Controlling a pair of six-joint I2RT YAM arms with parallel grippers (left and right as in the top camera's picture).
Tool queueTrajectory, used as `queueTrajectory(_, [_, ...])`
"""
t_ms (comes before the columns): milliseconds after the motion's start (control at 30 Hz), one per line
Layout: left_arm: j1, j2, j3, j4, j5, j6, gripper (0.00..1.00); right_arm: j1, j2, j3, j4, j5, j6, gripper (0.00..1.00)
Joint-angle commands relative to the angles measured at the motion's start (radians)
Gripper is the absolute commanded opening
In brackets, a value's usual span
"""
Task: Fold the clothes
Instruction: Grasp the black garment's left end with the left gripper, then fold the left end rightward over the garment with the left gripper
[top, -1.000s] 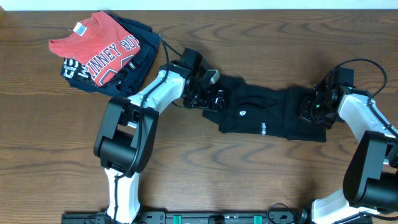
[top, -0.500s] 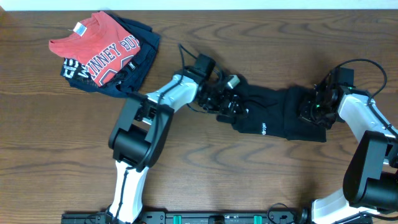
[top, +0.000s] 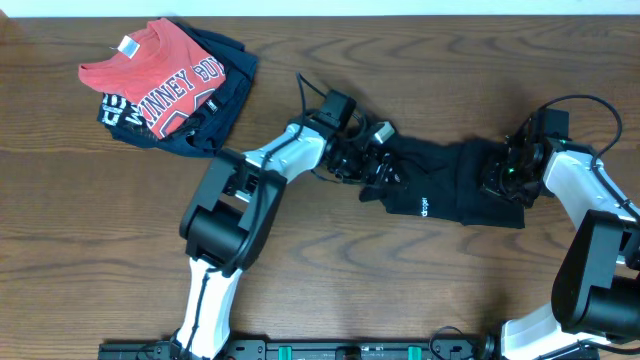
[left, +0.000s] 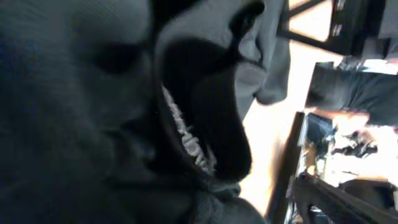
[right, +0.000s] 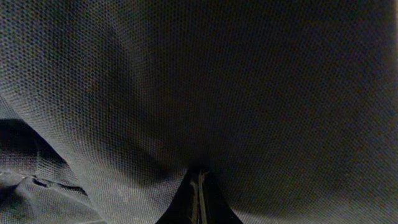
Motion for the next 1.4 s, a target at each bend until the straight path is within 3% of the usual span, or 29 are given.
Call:
queueTrajectory(0, [0.078, 0.042, -0.025, -0.002, -0.103, -0.106, 0.98, -0.004, 0.008, -0.007, -0.003, 0.006, 0.011, 0.01])
queueTrajectory(333, [0.071, 0.042, -0.025, 0.031, -0.202, -0.344, 0.98, -0.004, 0.008, -0.007, -0.004, 0.006, 0.011, 0.01])
queueTrajectory(567, [0.045, 0.042, -0.025, 0.011, -0.203, -0.344, 0.99, -0.004, 0.008, -0.007, -0.017, 0.006, 0.008, 0.01])
queueTrajectory(767, [0.172, 0.027, -0.025, -0.056, -0.079, -0.31, 0.98, -0.004, 0.008, -0.006, -0.016, 0.006, 0.008, 0.01])
queueTrajectory(1000, [0.301, 0.016, -0.026, -0.154, -0.1, -0.169, 0.98, -0.004, 0.008, -0.007, -0.013, 0.006, 0.008, 0.01])
queueTrajectory(1167, [0.265, 0.017, -0.047, -0.179, -0.203, -0.155, 0.98, -0.004, 0.008, -0.006, -0.014, 0.006, 0.008, 0.01])
queueTrajectory(1367, [0.17, 0.037, -0.11, -0.083, -0.206, -0.157, 0.98, -0.004, 0.008, -0.006, -0.013, 0.006, 0.007, 0.01])
